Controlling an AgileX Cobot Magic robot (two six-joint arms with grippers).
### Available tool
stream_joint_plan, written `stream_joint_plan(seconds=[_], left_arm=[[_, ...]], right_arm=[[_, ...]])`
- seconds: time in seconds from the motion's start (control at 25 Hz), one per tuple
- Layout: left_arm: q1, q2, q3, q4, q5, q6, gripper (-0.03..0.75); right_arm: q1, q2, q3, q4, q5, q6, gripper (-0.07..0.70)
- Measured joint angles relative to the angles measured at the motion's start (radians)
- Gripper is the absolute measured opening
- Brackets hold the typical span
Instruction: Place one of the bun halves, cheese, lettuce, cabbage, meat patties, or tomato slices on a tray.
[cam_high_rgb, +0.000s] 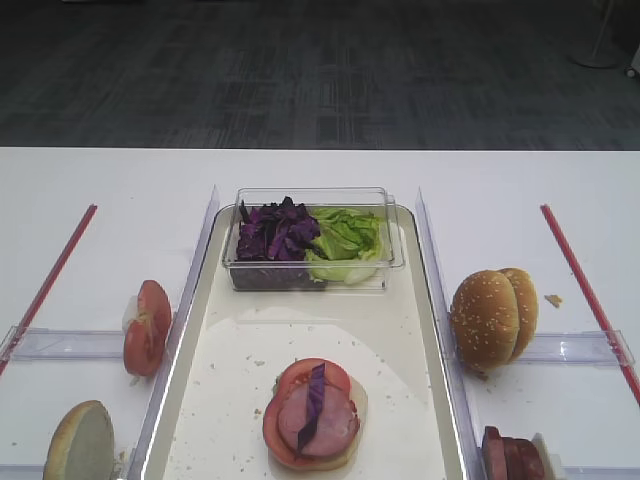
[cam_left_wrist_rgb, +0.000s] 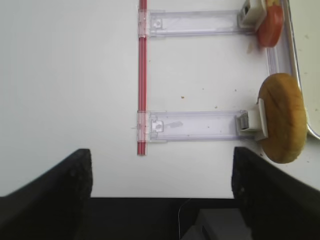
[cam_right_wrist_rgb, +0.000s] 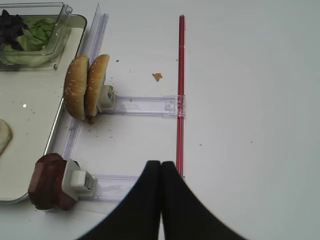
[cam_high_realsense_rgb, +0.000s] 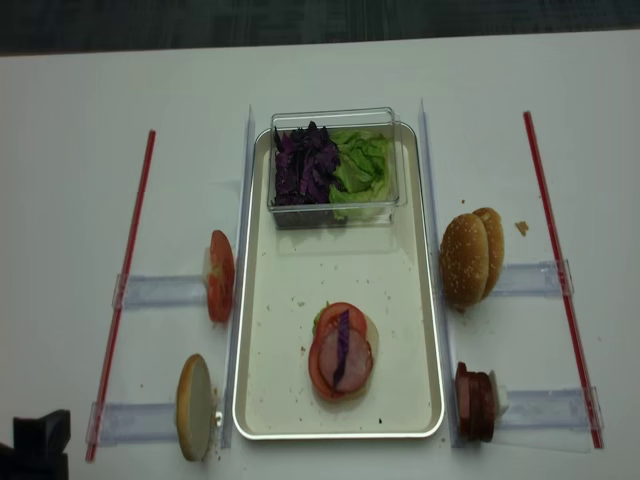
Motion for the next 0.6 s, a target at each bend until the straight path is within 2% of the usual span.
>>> stream_joint_plan(seconds=[0.6], left_arm=[[0.0, -0.367, 0.018, -0.004, 0.002, 0.035, 0.529]], right_arm=[[0.0, 0.0, 0.0, 0.0, 0.0, 0.0, 0.364]])
